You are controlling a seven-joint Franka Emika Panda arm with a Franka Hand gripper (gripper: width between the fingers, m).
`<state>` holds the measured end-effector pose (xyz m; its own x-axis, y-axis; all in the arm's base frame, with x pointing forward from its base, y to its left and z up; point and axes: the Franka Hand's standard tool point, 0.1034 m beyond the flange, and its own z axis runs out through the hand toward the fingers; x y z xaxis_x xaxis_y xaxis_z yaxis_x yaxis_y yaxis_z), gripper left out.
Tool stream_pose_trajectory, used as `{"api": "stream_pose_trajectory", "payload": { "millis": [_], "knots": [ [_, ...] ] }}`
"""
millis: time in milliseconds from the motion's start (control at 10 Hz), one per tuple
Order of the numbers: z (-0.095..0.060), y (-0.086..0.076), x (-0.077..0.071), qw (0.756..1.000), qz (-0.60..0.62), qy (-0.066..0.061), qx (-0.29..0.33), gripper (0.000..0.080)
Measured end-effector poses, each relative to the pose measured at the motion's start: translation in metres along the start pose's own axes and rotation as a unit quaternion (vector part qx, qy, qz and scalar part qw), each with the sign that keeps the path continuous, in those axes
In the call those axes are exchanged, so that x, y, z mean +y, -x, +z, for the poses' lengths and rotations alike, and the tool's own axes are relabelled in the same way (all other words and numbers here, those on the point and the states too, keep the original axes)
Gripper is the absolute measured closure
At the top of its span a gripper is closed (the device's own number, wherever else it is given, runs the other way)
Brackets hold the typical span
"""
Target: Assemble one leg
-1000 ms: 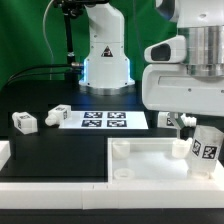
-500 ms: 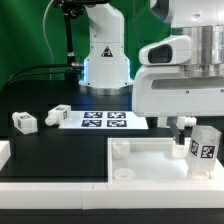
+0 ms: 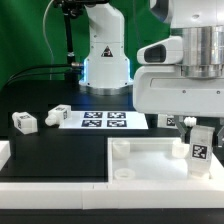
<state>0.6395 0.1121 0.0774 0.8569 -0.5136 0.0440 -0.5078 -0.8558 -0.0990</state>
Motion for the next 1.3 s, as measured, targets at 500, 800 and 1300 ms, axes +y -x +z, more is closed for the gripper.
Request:
{"api": "stream_pose_trajectory", "payload": {
  "millis": [500,800,1300],
  "knots": [
    [0.0021,0.0017,-0.0032,0.885,0.464,-0.021,-0.026,0.0514],
    [0.0026,0.0035,-0.0043,0.890,0.454,-0.022,-0.026,0.0422],
    [0.0041,0.0092,-0.0072,0.993,0.116,-0.017,-0.013,0.0151]
  ]
}}
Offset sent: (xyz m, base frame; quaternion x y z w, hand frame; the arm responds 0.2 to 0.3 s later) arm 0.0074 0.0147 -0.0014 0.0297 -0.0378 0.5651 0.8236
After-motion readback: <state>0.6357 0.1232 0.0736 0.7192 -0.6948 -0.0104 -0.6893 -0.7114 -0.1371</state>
